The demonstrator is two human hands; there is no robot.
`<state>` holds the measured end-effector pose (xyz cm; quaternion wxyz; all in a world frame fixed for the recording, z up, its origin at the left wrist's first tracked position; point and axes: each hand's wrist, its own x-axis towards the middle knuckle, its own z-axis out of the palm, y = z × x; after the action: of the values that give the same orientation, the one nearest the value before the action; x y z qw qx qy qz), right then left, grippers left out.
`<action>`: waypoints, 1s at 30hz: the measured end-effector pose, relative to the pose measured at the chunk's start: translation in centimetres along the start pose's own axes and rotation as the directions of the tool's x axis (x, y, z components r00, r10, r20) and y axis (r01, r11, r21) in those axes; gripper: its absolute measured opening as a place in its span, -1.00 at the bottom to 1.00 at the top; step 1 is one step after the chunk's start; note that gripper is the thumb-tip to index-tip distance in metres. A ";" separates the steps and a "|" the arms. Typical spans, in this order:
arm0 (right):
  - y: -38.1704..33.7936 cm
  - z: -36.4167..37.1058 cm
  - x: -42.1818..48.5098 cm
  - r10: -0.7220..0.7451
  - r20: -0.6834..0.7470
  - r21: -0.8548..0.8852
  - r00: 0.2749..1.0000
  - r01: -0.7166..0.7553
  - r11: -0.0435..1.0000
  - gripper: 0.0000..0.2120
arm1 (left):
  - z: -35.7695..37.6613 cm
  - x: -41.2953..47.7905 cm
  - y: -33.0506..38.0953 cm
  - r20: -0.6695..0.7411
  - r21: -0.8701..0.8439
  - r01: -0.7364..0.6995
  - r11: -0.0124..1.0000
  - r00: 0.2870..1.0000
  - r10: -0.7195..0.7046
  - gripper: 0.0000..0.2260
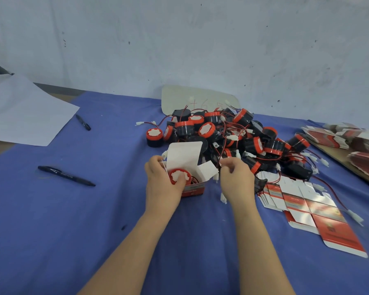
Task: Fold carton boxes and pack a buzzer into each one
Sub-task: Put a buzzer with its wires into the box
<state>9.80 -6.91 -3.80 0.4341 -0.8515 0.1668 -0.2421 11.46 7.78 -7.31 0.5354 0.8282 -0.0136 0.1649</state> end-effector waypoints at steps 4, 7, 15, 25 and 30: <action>-0.5 0.6 -0.4 -0.011 0.115 0.163 0.993 -0.008 0.987 -0.80 | 0.3 -0.3 -0.2 -0.046 0.003 -0.080 0.997 0.996 0.080 -0.51; -0.8 1.0 -0.9 -0.116 0.189 0.101 0.975 0.098 0.990 -0.75 | 0.1 -0.3 -0.4 -0.041 0.012 -0.155 0.988 0.987 0.155 -0.49; 0.2 2.5 -1.0 -0.153 0.262 0.013 0.953 0.155 0.988 -0.98 | -0.1 0.1 -0.6 0.036 -0.140 -0.192 0.971 0.979 0.199 -0.64; 1.0 2.4 -0.6 -0.231 0.375 0.271 0.898 0.132 0.953 -0.27 | -0.6 0.9 -1.0 0.189 -0.265 -0.023 0.964 0.979 0.075 -0.59; 0.9 0.9 -0.5 -0.271 0.524 0.167 0.807 0.215 0.962 -0.67 | -0.6 1.1 -1.4 0.151 -0.206 -0.080 0.975 0.982 0.113 -0.67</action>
<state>9.81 -6.56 -5.15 0.4709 -0.8764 -0.0856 -0.0530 12.58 9.10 -8.00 0.6039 0.7796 -0.1139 0.1207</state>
